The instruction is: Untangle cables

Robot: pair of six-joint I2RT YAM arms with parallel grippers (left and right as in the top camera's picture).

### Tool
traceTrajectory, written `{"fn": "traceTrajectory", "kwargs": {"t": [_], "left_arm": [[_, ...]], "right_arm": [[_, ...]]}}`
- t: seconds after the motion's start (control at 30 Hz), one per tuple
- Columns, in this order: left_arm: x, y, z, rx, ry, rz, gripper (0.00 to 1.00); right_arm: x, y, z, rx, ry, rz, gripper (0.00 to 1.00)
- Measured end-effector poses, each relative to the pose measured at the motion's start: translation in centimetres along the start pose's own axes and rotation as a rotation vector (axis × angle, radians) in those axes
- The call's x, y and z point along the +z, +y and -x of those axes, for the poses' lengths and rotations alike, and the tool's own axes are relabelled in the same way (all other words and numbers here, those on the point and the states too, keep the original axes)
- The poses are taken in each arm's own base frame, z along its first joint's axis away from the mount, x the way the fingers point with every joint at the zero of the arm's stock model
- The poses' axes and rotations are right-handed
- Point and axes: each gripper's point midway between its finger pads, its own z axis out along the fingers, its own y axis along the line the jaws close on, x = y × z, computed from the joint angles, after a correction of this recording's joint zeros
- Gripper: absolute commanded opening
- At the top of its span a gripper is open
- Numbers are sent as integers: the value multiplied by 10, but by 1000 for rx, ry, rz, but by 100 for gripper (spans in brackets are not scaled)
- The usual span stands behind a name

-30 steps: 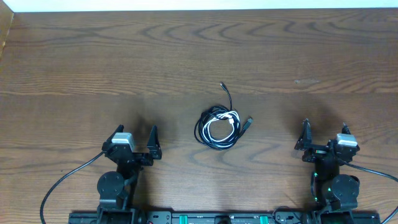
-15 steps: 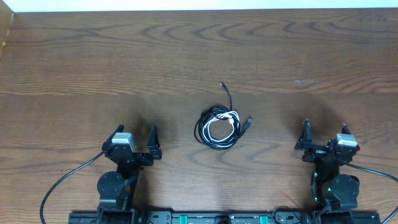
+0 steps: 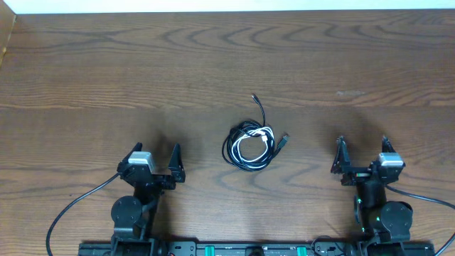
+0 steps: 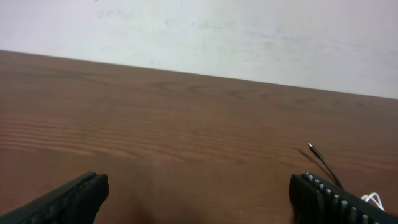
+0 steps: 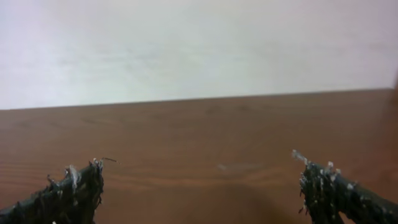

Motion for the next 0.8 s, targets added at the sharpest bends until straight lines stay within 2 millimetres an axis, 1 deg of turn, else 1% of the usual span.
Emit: {"fn": "traceTrajectory", "kwargs": {"t": [0.03, 0.1, 0.17, 0.2, 0.27, 0.33, 0.37, 0.4, 0.43, 0.47, 0.53, 0.6, 0.63, 0.73, 0.8], "left_arm": [[0, -1, 0, -4, 5, -3, 98], [-1, -4, 1, -17, 25, -15, 98], [-2, -7, 10, -27, 28, -22, 98], [-3, -11, 22, -32, 24, -35, 98], [-6, -20, 49, -33, 9, -66, 98], [-6, -32, 84, -37, 15, -100, 98], [-6, -36, 96, -41, 18, -109, 98], [-5, -46, 129, -57, 46, -131, 98], [-5, -52, 142, -75, 117, -138, 98], [-2, -56, 153, -79, 139, -149, 98], [2, -64, 176, -99, 232, -155, 98], [7, -69, 196, -115, 306, -153, 98], [9, -71, 202, -122, 338, -154, 98], [13, -78, 212, -136, 366, -181, 98], [13, -92, 214, -156, 384, -260, 98]], "right_arm": [[0, 2, 3, 0, -4, 8, 99], [-3, 6, 15, 1, -21, 30, 99], [-8, 13, 41, 2, -58, 57, 99], [-11, 15, 55, 5, -80, 69, 99], [-15, 20, 78, 25, -85, 82, 99], [-19, 24, 104, 48, -62, 92, 99], [-19, 26, 115, 54, -48, 96, 99], [-19, 32, 137, 62, -27, 114, 99], [-19, 35, 143, 68, 28, 123, 99], [-19, 38, 149, 76, 91, 130, 99], [-11, 44, 164, 87, 201, 136, 99], [-3, 47, 169, 96, 330, 131, 99], [-2, 47, 162, 103, 432, 120, 99], [6, 47, 149, 112, 604, 100, 99], [19, 48, 141, 118, 693, 91, 99]]}}
